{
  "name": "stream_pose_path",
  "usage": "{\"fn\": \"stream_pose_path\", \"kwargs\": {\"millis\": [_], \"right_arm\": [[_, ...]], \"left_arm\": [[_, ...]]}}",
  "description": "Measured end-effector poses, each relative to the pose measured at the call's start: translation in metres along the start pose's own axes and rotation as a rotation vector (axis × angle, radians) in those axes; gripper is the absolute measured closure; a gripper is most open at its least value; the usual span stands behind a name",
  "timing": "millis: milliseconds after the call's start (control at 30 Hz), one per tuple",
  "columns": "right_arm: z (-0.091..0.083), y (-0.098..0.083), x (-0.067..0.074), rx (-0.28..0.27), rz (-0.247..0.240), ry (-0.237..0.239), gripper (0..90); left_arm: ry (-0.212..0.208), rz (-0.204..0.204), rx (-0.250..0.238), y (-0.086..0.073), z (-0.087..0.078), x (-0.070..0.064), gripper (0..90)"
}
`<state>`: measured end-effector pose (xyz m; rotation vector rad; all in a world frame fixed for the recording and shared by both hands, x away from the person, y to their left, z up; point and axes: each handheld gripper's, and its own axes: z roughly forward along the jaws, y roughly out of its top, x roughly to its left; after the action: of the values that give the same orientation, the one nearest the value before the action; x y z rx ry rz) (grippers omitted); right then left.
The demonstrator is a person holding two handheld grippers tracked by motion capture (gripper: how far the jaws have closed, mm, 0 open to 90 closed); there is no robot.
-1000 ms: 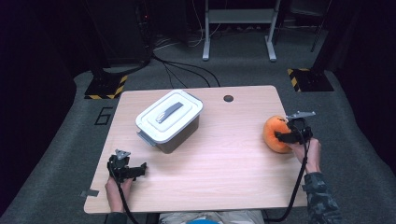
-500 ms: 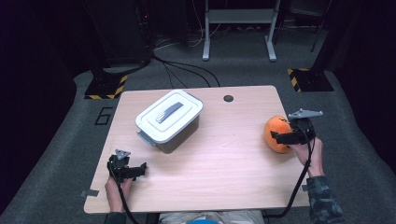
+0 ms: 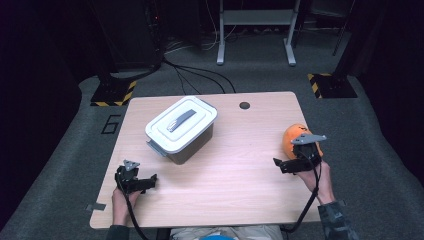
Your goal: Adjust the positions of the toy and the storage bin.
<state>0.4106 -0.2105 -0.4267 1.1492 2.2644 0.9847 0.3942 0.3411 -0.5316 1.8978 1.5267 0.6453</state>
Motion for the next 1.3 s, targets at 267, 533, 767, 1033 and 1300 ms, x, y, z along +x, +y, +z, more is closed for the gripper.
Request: {"fn": "stream_pose_path", "kwargs": {"millis": [267, 533, 767, 1033, 1300], "right_arm": [[0.030, -0.030, 0.030, 0.046, -0.023, 0.070, 3.1], [0.060, -0.060, 0.051, 0.093, -0.029, 0.069, 2.6], [0.067, -0.070, 0.053, 0.069, -0.023, 0.038, 1.6], [0.067, -0.074, 0.049, 0.051, 0.007, 0.055, 1.2], [0.067, -0.074, 0.050, 0.046, -0.002, 0.043, 0.3]], "left_arm": [[-0.022, 0.019, 0.007, 0.000, -0.001, -0.001, 0.1], [-0.041, 0.042, 0.009, 0.007, -0.004, -0.004, 0.0], [-0.037, 0.054, -0.050, 0.023, -0.021, -0.004, 0.0], [-0.062, 0.079, -0.091, 0.050, -0.046, -0.005, 1.3], [-0.068, 0.110, -0.130, 0.077, -0.063, -0.005, 1.4]]}}
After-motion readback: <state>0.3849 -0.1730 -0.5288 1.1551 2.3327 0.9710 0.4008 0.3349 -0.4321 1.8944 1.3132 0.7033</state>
